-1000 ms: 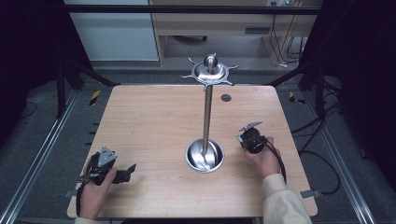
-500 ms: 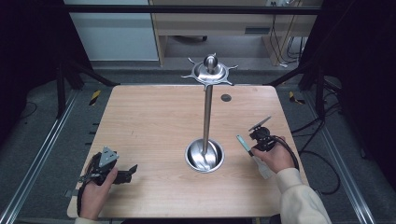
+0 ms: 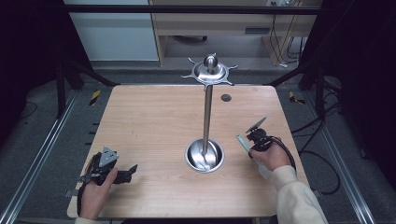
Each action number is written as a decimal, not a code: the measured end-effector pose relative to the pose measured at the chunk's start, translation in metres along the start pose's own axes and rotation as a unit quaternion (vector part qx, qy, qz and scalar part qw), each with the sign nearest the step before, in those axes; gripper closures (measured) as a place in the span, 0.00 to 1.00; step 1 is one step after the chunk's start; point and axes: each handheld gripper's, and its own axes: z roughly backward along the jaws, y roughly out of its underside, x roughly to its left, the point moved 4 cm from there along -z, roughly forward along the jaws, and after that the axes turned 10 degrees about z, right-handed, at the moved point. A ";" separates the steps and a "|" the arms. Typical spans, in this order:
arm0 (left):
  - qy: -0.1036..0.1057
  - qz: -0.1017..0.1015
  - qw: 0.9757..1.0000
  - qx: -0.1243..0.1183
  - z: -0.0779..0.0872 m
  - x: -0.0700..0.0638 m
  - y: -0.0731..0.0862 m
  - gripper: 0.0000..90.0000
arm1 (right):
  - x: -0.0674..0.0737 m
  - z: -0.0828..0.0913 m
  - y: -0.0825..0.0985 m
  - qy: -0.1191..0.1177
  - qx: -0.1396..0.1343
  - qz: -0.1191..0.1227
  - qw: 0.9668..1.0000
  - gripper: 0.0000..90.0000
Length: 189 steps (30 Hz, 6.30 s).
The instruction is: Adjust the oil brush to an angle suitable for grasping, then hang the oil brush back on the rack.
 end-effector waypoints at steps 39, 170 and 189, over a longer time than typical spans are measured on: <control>-0.001 -0.004 1.000 0.004 -0.001 -0.001 0.000 0.04 | -0.002 -0.006 0.001 -0.010 0.019 -0.026 0.999 0.91; -0.003 -0.012 1.000 0.012 0.000 -0.002 0.002 0.03 | 0.084 0.252 0.020 -0.034 -0.488 0.110 0.865 0.92; 0.000 -0.017 1.000 0.017 0.000 -0.003 0.003 0.03 | 0.085 0.249 0.012 -0.039 -0.478 0.109 0.871 0.92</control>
